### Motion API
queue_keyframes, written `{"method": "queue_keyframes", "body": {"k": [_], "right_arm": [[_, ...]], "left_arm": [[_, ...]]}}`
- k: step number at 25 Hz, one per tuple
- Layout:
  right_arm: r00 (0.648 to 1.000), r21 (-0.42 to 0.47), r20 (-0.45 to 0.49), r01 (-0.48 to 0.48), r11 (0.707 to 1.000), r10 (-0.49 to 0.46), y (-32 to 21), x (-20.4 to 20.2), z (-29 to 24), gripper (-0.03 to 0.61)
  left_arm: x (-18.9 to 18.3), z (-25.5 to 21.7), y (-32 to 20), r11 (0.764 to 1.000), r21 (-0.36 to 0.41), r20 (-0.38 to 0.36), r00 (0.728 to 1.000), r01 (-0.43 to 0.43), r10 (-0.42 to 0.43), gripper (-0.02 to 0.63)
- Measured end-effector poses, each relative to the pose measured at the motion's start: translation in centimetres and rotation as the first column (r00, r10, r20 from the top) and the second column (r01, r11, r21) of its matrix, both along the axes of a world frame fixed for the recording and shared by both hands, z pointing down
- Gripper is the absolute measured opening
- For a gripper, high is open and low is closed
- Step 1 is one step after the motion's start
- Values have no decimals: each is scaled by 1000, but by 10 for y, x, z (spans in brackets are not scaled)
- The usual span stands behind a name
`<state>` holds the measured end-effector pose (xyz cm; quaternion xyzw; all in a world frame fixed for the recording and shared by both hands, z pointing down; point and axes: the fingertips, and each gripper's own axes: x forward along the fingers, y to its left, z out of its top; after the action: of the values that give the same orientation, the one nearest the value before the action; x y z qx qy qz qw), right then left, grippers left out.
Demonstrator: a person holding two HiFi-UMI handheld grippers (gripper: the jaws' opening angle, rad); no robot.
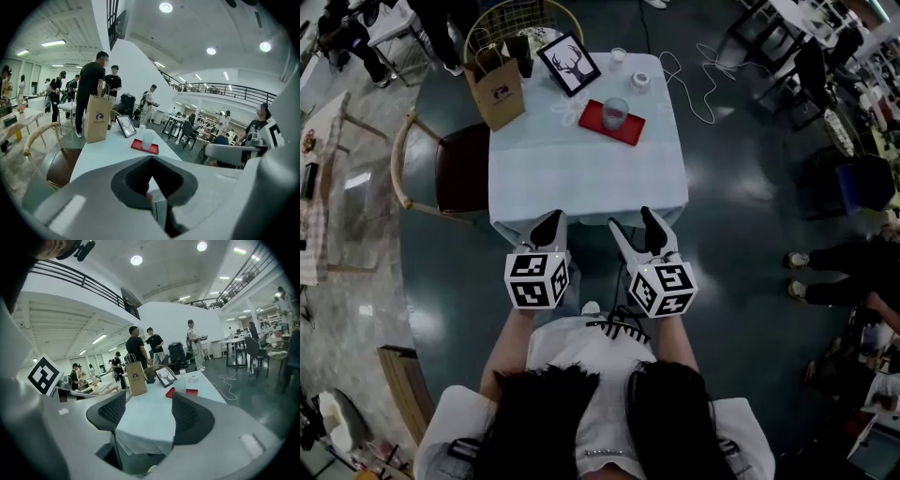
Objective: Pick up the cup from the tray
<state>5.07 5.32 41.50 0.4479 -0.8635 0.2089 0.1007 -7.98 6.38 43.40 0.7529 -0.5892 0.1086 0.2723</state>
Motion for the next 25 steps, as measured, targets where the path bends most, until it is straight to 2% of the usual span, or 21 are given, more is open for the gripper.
{"method": "queue_keyframes", "body": {"k": [4, 6, 11, 25], "right_arm": [[999, 3, -33, -5, 1000, 5, -23, -10, 0, 331], [998, 25, -53, -40, 999, 42, -37, -11, -2, 332], [995, 30, -38, -87, 996, 88, -66, -20, -2, 356], [976, 62, -71, -201, 978, 206, -143, -37, 2, 407]], "left_arm": [[-9, 3, -25, 1000, -9, 7, 1000, -25, 25, 0], [-14, 1, -39, 999, -3, 22, 999, -44, 44, 0], [-28, 1, -68, 997, -6, 25, 997, -72, 72, 0], [-59, 8, -141, 987, -29, 27, 987, -155, 156, 0]]}}
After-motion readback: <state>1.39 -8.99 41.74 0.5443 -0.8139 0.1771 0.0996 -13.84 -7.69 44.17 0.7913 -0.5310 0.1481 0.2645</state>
